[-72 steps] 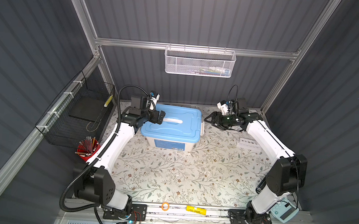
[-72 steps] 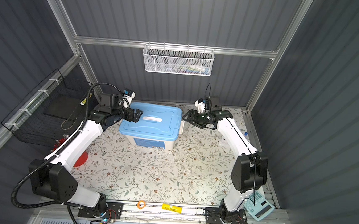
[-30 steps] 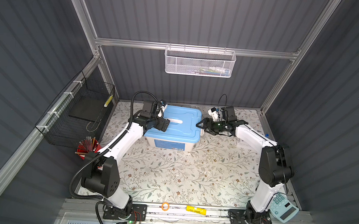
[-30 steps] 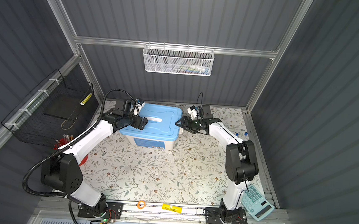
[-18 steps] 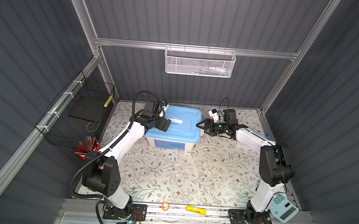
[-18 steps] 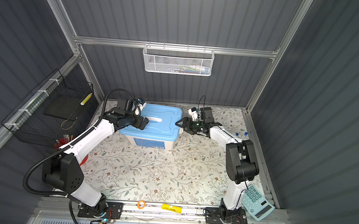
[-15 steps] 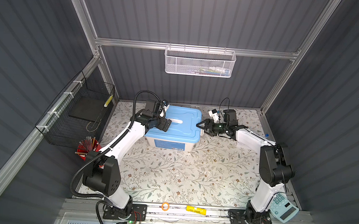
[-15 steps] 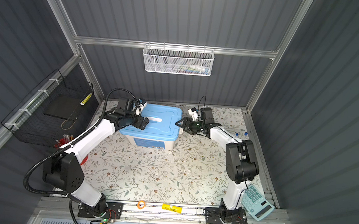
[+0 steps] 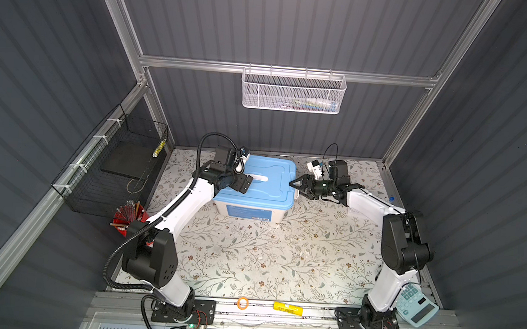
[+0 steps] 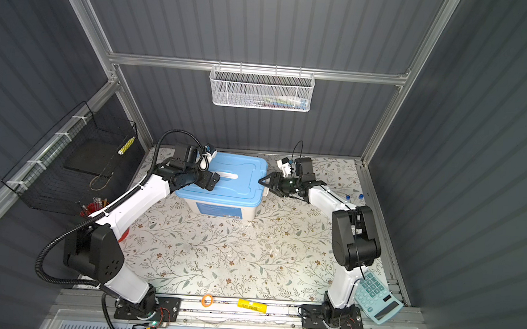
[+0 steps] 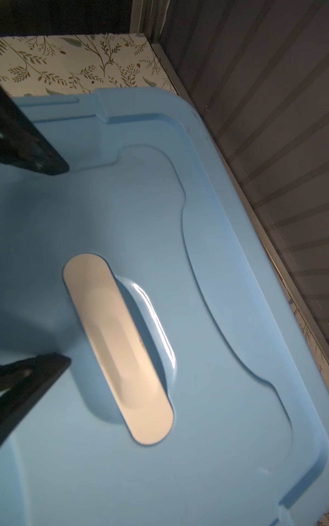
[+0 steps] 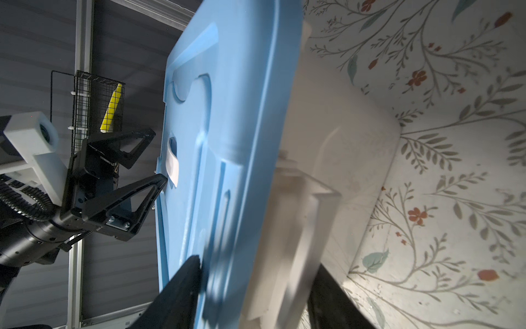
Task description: Organize the chemistry lab equipment
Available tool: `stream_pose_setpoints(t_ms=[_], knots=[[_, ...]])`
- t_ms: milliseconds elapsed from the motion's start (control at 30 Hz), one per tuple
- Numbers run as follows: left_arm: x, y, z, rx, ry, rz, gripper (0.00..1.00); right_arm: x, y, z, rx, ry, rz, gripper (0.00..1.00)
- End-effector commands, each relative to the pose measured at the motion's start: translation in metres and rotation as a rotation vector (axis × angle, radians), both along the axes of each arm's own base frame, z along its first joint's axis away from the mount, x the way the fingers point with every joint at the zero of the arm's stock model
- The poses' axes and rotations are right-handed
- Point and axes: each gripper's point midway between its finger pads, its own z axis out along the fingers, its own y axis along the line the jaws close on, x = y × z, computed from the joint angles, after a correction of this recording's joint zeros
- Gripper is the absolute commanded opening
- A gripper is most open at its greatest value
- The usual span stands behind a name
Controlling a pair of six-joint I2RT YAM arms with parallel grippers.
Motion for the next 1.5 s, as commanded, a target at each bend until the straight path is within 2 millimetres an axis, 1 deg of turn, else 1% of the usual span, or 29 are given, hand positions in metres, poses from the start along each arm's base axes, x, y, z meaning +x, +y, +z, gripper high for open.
stream_pose_setpoints(t_ms=[0, 167, 467, 867, 1200, 1300, 1367, 1467], knots=[[-0.002, -0.002, -0.013, 0.031, 0.032, -0.019, 0.98, -0.002, -0.004, 0.004, -0.031, 0.001, -0.012, 0.56], [-0.002, -0.002, -0.015, 0.032, 0.029, -0.023, 0.98, -0.003, -0.006, 0.007, -0.053, 0.002, -0.021, 0.52], [-0.005, -0.001, -0.018, 0.034, 0.017, -0.028, 0.98, -0.008, -0.001, 0.008, -0.206, -0.005, -0.012, 0.5], [-0.006, -0.003, -0.021, 0.015, 0.001, -0.035, 0.98, -0.013, -0.009, 0.005, -0.402, 0.015, -0.032, 0.48], [-0.006, -0.004, -0.023, 0.007, -0.01, -0.039, 0.98, -0.01, -0.012, 0.005, -0.494, 0.021, -0.048, 0.44], [-0.006, -0.004, -0.024, 0.003, -0.01, -0.04, 0.98, -0.009, -0.011, 0.008, -0.505, 0.015, -0.051, 0.45], [-0.006, -0.005, -0.023, -0.001, -0.012, -0.043, 0.98, -0.009, -0.009, 0.012, -0.501, 0.012, -0.051, 0.5], [-0.007, -0.006, -0.023, -0.003, -0.012, -0.046, 0.98, -0.008, -0.008, 0.018, -0.475, 0.008, -0.053, 0.54]])
